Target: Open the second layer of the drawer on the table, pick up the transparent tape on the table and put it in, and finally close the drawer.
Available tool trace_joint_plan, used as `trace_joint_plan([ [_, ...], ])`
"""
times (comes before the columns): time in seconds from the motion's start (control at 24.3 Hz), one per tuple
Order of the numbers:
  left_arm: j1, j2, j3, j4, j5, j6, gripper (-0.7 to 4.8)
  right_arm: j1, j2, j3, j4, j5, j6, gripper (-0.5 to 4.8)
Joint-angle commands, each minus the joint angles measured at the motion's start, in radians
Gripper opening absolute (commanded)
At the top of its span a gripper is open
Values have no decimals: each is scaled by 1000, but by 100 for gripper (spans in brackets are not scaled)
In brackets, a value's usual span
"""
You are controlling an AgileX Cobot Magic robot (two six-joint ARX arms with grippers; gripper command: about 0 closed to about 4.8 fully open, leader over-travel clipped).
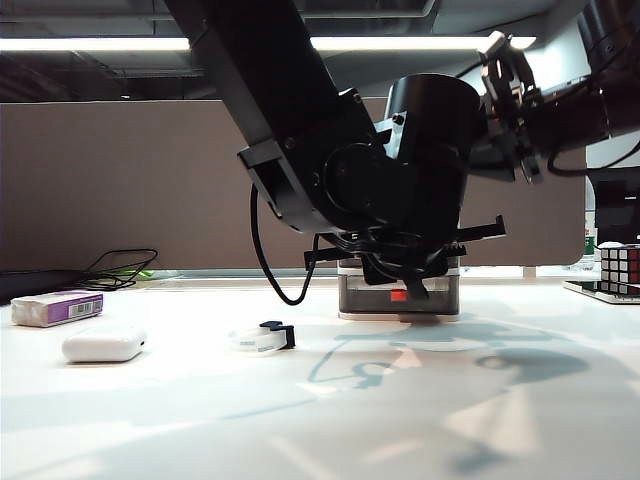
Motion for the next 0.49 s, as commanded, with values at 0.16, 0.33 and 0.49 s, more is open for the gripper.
trace_joint_plan([
  [0.16,-10,3,-5,-48,0,24,-6,2,37,6,-2,11,-12,-5],
  [0.33,-27,3,-5,-48,0,36,-6,1,39,12,-3,49,-24,-5],
  [0.49,-41,2,-5,-52,-6,64,-6,1,45,24,-6,59,-31,-5],
])
